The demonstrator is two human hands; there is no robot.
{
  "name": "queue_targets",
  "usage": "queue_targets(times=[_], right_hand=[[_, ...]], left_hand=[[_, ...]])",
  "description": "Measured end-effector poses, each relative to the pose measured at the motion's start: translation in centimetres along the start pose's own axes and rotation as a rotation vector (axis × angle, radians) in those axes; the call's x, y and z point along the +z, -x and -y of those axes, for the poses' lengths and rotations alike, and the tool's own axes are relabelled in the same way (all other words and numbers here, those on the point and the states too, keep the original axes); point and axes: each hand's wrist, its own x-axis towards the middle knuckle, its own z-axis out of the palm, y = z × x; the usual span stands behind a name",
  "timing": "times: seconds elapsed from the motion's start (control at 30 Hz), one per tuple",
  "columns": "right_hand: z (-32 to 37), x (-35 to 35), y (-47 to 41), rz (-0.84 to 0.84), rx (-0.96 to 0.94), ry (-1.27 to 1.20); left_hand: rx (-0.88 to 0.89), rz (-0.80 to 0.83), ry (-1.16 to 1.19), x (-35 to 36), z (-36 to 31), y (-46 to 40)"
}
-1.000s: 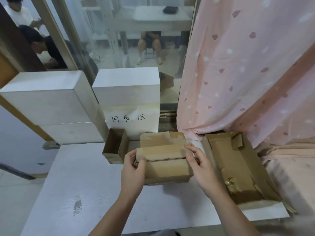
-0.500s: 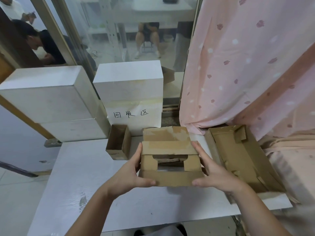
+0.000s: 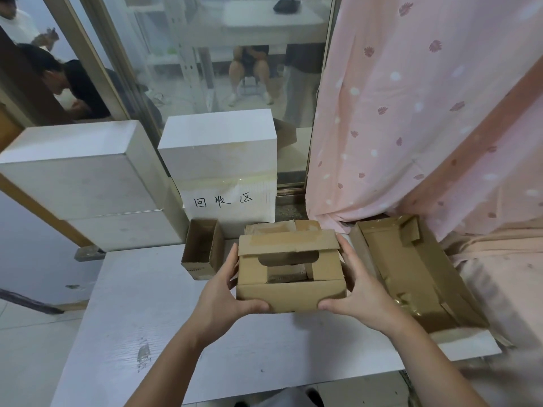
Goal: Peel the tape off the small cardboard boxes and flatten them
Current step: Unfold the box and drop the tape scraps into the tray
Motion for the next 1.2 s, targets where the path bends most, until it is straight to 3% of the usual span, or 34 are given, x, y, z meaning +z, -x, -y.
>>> queue_targets(times=[0.13,0.3,0.63,1.2], right_hand=[[-0.7,0.4,0.4,-0.050,0.037,-0.072],[-1.5,0.5,0.7,0.008,0.062,-0.090],[0.6,0.5,0.8,0.161,0.218,0.097],[-0.2,1.1,-0.4,0.000,0.195,0.242]], left_hand=[[0.022,-0.016,0.070,-0.3,0.2,0.2],[-0.005,0.020,-0.010,-0.8,0.2,0.7],[0.007,0.112,-0.242,-1.2,-0.2,1.0],[0.152,0.075,-0.472,0.4,-1.9,0.9]])
